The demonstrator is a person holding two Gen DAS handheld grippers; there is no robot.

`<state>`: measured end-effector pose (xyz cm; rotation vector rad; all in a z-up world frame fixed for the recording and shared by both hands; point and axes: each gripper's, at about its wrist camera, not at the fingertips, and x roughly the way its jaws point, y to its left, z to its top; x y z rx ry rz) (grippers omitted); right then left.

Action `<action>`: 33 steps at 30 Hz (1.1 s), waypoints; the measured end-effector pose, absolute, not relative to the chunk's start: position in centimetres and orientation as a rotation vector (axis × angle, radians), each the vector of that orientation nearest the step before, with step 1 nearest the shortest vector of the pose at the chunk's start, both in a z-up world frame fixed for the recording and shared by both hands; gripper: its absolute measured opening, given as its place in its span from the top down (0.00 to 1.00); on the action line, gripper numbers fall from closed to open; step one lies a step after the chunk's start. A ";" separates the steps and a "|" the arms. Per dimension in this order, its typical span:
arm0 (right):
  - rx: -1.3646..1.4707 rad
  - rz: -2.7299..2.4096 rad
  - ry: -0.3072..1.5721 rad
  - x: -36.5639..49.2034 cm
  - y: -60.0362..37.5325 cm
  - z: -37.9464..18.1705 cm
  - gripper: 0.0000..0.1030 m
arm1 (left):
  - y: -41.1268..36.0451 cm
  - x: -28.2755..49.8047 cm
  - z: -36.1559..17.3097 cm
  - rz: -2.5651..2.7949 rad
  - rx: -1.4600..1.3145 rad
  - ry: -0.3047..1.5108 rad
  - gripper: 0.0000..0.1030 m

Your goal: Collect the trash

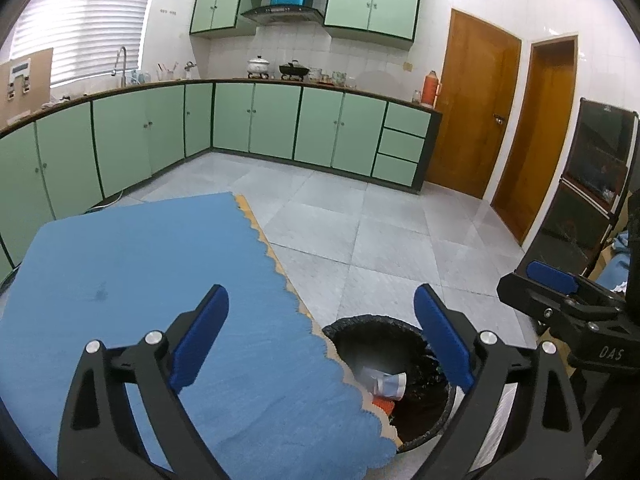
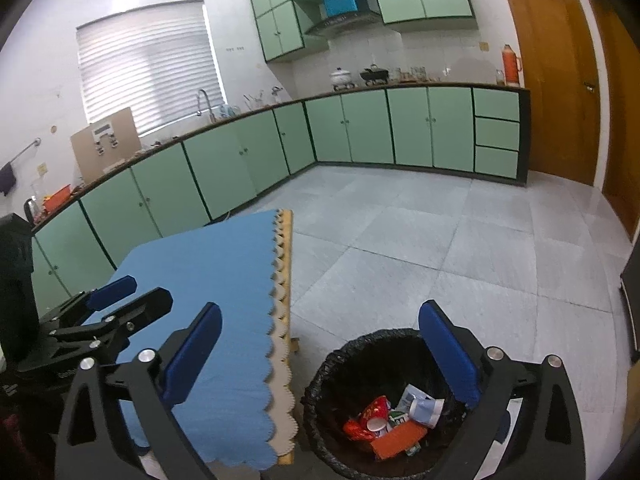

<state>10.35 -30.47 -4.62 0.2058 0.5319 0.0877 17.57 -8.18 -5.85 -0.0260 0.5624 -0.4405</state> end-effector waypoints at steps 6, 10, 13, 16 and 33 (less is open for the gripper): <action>0.181 0.109 0.513 9.3 -29.3 -3.3 0.06 | -6.8 15.9 -4.3 -0.424 -0.033 0.521 0.09; 0.174 0.121 0.499 8.6 -28.7 -2.7 0.06 | -6.3 15.0 -3.8 -0.413 -0.026 0.508 0.08; 0.168 0.131 0.491 8.1 -28.3 -2.2 0.06 | -5.8 14.6 -3.4 -0.402 -0.022 0.500 0.08; 0.156 0.142 0.487 7.8 -27.8 -1.8 0.06 | -5.3 14.3 -3.1 -0.394 -0.024 0.492 0.07; 0.120 0.167 0.470 6.8 -26.2 -1.0 0.06 | -3.8 12.2 -2.0 -0.356 -0.031 0.451 0.07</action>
